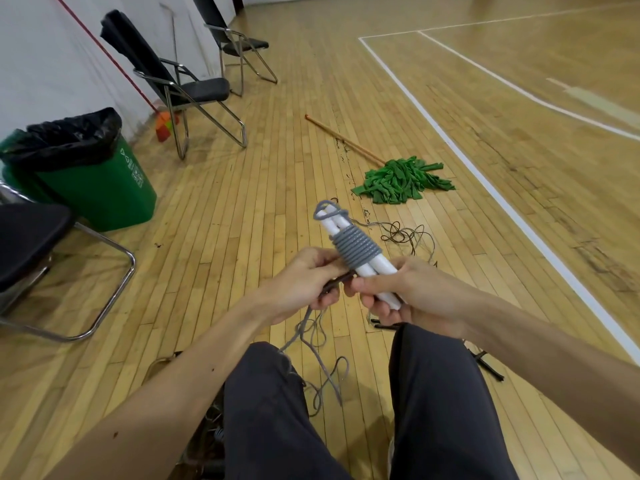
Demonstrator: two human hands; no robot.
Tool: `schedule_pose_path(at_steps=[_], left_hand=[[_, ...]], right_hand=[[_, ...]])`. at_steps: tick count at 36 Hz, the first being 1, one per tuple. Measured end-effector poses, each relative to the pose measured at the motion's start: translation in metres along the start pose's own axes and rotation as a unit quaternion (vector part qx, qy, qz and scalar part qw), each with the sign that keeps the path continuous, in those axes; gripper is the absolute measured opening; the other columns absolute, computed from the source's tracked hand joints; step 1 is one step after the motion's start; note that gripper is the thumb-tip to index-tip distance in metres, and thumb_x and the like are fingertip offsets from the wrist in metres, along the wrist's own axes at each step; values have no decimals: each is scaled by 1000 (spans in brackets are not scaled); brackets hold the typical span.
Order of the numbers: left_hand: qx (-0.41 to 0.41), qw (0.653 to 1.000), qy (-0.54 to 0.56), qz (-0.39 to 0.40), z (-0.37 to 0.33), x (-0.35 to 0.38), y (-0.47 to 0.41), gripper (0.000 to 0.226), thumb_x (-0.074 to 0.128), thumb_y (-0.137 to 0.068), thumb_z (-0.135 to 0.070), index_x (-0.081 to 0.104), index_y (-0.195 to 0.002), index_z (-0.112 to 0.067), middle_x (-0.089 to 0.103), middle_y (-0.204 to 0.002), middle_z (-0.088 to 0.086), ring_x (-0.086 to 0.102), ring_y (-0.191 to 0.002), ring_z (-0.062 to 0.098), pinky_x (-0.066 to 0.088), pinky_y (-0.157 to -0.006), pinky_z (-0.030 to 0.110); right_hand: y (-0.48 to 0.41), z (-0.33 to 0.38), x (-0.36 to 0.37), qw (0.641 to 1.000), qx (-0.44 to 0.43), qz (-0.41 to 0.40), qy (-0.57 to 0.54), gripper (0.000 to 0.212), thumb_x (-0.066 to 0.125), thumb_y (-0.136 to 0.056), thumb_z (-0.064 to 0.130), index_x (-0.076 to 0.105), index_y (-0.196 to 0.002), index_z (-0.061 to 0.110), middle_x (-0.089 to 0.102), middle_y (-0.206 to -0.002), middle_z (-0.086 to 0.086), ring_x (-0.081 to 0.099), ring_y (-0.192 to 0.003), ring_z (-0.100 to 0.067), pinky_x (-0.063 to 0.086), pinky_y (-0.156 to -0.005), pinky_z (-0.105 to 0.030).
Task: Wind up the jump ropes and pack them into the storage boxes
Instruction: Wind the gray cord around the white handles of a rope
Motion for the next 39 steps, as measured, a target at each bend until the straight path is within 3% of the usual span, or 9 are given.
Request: schedule_pose_path(at_steps=[4, 8, 15, 19, 25, 30, 35, 39], left_hand=[[11, 1000, -23, 3, -2, 2, 1, 25, 49, -105, -18, 64, -119, -4, 64, -73, -3, 44, -48, 10, 30, -41, 22], [0, 999, -52, -13, -1, -1, 0, 24, 50, -105, -17, 66, -116, -4, 66, -71, -7, 48, -48, 10, 33, -41, 21], [-22, 994, -104, -14, 4, -1, 0, 21, 53, -104, -27, 71, -100, -17, 70, -76, 0, 57, -53, 16, 43, -46, 23], [-36, 992, -120, -9, 10, -3, 0, 21, 55, -103, -30, 70, -103, -15, 68, -76, 2, 56, -53, 16, 42, -46, 23], [-38, 983, -180, -28, 13, -2, -2, 14, 59, -101, -31, 69, -95, -23, 71, -75, -2, 57, -50, 12, 44, -49, 24], [-17, 947, -317, -51, 6, 2, 0, 19, 58, -100, -39, 63, -83, -32, 70, -72, -3, 58, -46, 6, 43, -50, 18], [8, 873, -479, -94, -6, 1, 5, 31, 55, -99, -48, 70, -98, -21, 56, -64, -5, 49, -60, 9, 32, -54, 28], [38, 823, -556, -110, -16, 8, 9, 32, 49, -102, -48, 67, -109, -23, 54, -73, -10, 50, -74, 14, 35, -65, 28]], right_hand=[[-2, -1, -2, 995, 12, 3, -98, 7, 62, -94, 10, 58, -96, 6, 54, -74, -6, 44, -51, -8, 37, -45, -16], [-2, -1, -1, 994, -1, 18, -108, 14, 60, -92, 5, 56, -106, 3, 53, -73, -5, 42, -54, -9, 36, -47, -18], [-7, -8, -17, 998, -31, -33, 40, 13, 58, -101, 14, 62, -106, 2, 68, -82, -10, 63, -68, -18, 56, -63, -27], [-10, -8, -38, 990, -42, -88, 102, 17, 57, -102, 18, 62, -108, 3, 72, -86, -12, 70, -74, -25, 61, -71, -36], [-13, -11, -52, 969, -68, -143, 191, 20, 60, -102, 22, 60, -107, 2, 74, -87, -14, 63, -58, -20, 52, -54, -30], [-16, -14, -60, 952, -75, -183, 234, 17, 62, -101, 23, 61, -100, 6, 72, -78, -7, 57, -50, -15, 45, -46, -25], [-17, -14, -74, 944, -67, -204, 249, 15, 62, -100, 22, 63, -102, 7, 70, -71, -3, 55, -48, -12, 44, -47, -27], [-20, -19, -75, 951, -41, -206, 228, 15, 63, -99, 18, 63, -101, 4, 66, -68, -6, 48, -44, -13, 39, -42, -25]])
Point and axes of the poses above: each hand's wrist, its own y-axis away from the middle knuckle, its own x-axis out of the palm, z = x × y, the point moved 8 cm from there along -y, towards the middle knuckle
